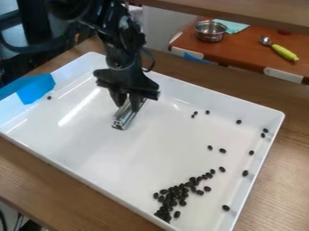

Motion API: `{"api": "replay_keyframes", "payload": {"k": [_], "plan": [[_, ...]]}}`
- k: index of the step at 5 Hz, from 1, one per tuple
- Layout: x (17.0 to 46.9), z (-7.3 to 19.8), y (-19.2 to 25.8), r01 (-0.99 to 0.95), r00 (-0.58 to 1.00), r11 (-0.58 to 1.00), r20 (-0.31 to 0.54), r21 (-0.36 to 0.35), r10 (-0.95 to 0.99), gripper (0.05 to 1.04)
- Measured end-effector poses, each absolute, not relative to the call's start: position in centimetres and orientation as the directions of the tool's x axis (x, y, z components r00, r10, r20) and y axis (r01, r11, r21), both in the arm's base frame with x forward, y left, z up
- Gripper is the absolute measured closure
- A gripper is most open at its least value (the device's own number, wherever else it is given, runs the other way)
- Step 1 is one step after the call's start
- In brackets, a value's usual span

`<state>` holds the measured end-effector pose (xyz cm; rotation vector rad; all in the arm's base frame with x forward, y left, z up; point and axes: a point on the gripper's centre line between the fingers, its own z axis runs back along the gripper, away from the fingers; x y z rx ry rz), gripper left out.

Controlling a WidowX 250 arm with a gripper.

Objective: Sweep into pile

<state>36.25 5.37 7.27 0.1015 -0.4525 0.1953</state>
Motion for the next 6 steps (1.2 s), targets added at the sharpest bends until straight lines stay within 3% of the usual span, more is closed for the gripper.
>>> {"api": "replay_keyframes", "payload": {"k": [6], "plan": [[35.9,6.7,-2.1,0.082,0.888,0.995,0.449,0.058,-0.100,0.744]]}}
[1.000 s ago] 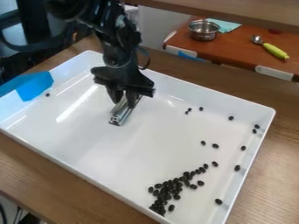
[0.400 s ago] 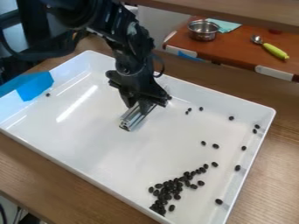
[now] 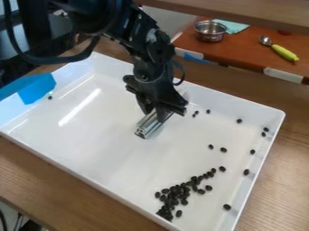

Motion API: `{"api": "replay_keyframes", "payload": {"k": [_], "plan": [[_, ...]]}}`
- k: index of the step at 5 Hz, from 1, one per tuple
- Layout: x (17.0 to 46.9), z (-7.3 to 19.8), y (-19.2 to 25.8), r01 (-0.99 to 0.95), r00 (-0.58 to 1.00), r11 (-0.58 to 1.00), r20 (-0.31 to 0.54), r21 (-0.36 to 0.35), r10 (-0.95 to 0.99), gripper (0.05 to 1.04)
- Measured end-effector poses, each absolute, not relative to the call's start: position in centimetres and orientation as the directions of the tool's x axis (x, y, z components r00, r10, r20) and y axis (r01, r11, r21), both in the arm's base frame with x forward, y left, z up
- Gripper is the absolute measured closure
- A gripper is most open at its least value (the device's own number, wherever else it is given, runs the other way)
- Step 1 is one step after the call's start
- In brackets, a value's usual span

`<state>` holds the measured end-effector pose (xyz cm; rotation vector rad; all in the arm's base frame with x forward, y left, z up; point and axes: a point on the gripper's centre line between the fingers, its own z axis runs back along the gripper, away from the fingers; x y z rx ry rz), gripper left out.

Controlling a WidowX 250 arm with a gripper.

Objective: Sweep into pile

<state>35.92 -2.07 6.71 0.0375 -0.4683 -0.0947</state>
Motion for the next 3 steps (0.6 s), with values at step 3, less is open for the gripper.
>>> {"api": "replay_keyframes", "payload": {"k": [3], "plan": [[36.74,6.65,-3.25,0.158,0.858,0.986,0.487,0.051,-0.162,0.744]]}}
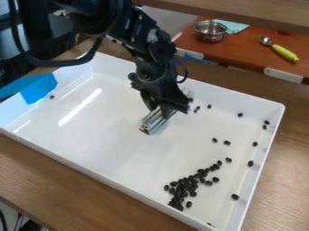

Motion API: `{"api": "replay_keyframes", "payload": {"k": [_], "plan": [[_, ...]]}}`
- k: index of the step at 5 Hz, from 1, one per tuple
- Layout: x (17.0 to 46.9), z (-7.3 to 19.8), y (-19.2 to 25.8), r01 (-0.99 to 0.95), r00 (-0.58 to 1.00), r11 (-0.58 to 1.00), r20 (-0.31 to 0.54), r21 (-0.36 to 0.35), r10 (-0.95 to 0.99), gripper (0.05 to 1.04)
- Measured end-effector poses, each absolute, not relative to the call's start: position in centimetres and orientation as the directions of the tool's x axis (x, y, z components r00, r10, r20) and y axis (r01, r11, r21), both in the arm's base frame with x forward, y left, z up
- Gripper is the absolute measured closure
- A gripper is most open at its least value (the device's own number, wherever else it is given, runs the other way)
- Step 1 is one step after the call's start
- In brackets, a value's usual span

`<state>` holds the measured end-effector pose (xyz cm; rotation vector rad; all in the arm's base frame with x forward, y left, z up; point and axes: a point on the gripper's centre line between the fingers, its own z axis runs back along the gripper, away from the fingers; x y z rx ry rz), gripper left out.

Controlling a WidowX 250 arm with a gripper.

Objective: Sweep into pile

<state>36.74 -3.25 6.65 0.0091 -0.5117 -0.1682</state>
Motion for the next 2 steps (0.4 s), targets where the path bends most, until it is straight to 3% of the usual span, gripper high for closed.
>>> {"api": "replay_keyframes", "payload": {"k": [2], "plan": [[36.44,6.59,-5.65,0.239,0.840,0.969,0.490,0.055,-0.235,0.744]]}}
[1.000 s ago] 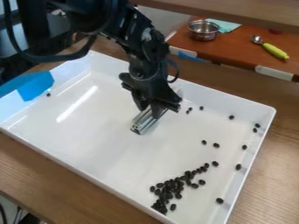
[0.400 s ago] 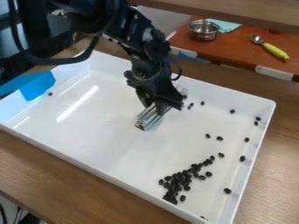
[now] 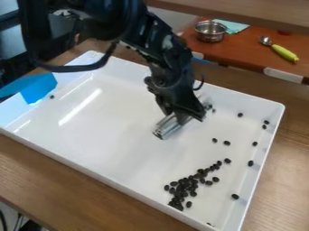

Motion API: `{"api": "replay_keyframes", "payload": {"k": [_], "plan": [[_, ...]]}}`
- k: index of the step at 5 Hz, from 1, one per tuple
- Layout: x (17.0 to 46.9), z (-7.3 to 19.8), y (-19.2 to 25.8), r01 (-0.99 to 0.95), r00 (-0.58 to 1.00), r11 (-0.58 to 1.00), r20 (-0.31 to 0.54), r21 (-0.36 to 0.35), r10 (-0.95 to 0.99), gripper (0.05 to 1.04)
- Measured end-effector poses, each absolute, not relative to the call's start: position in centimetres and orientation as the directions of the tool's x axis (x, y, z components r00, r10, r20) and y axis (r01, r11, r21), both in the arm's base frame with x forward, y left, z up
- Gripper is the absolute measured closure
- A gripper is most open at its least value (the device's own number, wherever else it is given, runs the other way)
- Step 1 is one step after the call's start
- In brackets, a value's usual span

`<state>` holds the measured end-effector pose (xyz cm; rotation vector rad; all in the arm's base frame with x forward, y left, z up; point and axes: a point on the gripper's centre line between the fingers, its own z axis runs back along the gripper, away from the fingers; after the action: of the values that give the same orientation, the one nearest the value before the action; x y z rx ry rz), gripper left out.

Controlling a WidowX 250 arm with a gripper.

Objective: Sweep into pile

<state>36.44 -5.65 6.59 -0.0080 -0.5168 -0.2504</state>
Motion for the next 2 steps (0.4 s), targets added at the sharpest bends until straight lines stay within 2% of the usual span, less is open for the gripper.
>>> {"api": "replay_keyframes", "payload": {"k": [2], "plan": [[35.9,6.5,-7.3,0.316,0.834,0.948,0.469,0.023,-0.290,0.744]]}}
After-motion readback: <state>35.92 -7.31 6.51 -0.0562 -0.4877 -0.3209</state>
